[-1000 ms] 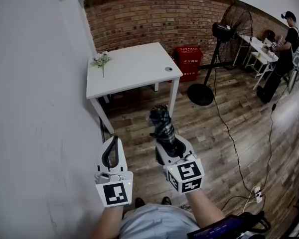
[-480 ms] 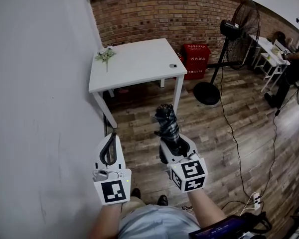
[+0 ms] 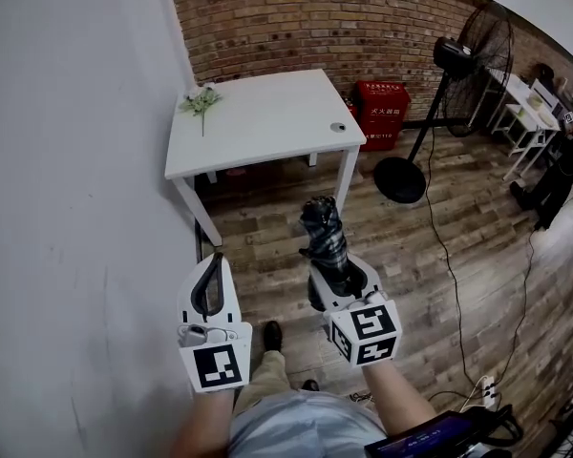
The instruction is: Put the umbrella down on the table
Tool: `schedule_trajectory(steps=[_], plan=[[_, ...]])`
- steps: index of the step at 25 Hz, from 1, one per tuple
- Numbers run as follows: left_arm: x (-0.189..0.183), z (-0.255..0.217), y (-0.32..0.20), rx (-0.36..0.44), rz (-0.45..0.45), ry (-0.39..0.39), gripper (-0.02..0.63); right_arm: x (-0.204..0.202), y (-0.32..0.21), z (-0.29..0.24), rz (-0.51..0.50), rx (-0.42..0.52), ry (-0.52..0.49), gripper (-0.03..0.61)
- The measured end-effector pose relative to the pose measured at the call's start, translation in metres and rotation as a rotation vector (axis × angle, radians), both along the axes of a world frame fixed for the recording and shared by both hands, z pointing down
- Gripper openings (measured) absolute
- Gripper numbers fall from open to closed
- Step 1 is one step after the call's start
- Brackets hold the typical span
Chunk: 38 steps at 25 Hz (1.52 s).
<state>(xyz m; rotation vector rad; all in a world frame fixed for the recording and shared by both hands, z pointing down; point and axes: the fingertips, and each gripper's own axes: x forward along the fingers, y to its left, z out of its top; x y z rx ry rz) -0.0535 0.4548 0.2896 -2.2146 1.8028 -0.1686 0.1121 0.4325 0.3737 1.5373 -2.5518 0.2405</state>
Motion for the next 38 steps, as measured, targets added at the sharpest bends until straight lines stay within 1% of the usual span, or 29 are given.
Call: schedule_trajectory(steps=[4, 7, 13, 19, 24, 30, 38], plan=[[-0.013, 0.007, -0.052, -0.006, 0.006, -0.004, 0.008, -0.014, -0.046, 0.007, 0.007, -0.014, 0.015, 0.181], [-0.026, 0.014, -0.091, -0.026, 0.014, -0.005, 0.008, -0.028, -0.083, 0.014, 0.014, -0.027, 0.021, 0.182], [-0.045, 0.022, -0.164, -0.047, 0.057, -0.002, 0.008, -0.051, -0.150, 0.019, 0.042, -0.040, 0.023, 0.183], [-0.065, 0.016, -0.221, -0.027, 0.090, 0.007, 0.008, -0.076, -0.205, 0.009, 0.064, -0.013, 0.028, 0.183], [-0.080, 0.008, -0.250, 0.000, 0.102, 0.011, 0.008, -0.091, -0.235, -0.001, 0.072, 0.012, 0.033, 0.183], [-0.093, 0.002, -0.270, 0.021, 0.110, 0.020, 0.008, -0.106, -0.254, -0.013, 0.078, 0.042, 0.042, 0.183], [-0.090, 0.005, -0.285, 0.027, 0.140, 0.018, 0.008, -0.099, -0.263, -0.021, 0.114, 0.066, 0.052, 0.183]])
